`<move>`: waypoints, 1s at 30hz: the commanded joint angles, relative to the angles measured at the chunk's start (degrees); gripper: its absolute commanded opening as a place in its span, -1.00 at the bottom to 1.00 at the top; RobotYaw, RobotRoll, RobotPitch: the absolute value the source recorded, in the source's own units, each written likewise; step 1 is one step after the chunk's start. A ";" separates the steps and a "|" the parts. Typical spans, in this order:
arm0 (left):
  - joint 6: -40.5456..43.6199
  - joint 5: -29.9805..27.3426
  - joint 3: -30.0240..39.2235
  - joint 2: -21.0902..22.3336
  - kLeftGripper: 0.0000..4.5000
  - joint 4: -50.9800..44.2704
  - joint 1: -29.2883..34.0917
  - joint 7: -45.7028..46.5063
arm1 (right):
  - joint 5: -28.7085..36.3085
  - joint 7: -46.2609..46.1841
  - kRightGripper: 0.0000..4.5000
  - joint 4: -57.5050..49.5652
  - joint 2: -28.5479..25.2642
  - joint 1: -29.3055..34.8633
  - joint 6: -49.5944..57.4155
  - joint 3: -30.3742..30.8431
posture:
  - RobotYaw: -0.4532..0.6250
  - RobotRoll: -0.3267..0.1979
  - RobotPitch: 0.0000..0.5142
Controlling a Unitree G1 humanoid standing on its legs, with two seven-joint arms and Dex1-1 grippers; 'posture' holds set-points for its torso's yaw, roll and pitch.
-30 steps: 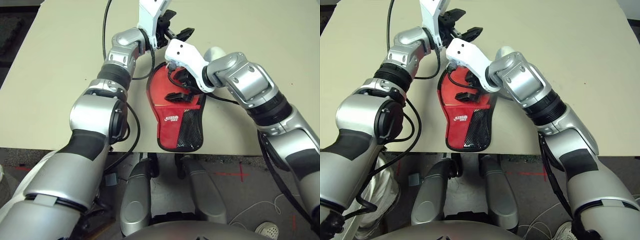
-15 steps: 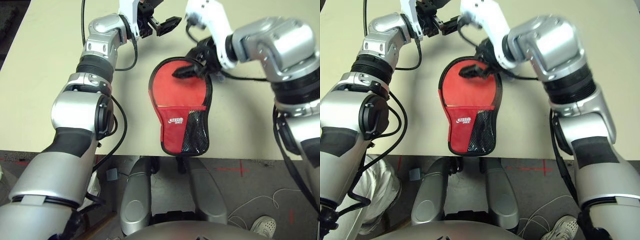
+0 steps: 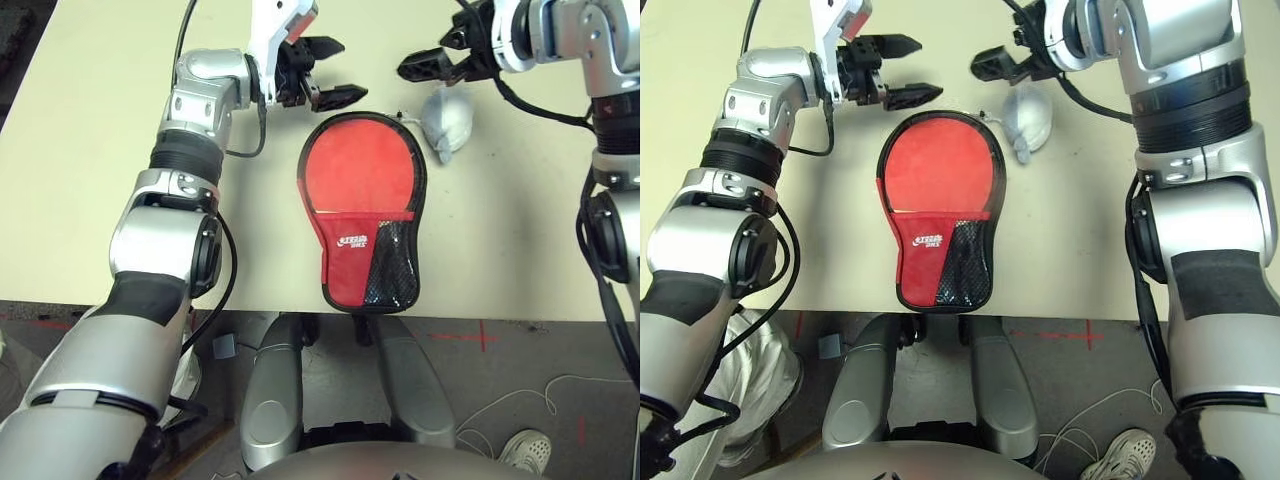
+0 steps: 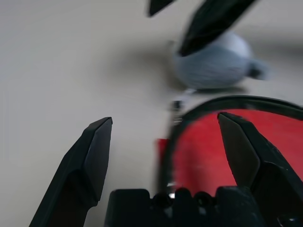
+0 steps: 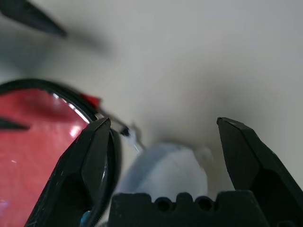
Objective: Store the ping-pong paddle in its case and zip it.
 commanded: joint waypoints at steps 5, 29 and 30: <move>7.30 -0.11 -7.21 1.72 0.98 -10.15 5.43 -8.43 | -0.49 -0.38 1.00 -2.10 -2.02 1.73 5.15 2.43 | -0.41 0.25 0.43; 0.35 6.25 -15.66 -1.14 1.00 -1.77 5.31 -6.01 | 1.23 -1.90 0.26 11.65 1.92 6.58 4.71 0.55 | -0.42 0.25 0.44; 0.43 6.29 -15.67 -1.18 1.00 -1.77 5.33 -6.00 | 0.60 -2.50 0.09 12.76 1.98 6.74 3.39 0.38 | -0.41 0.25 0.45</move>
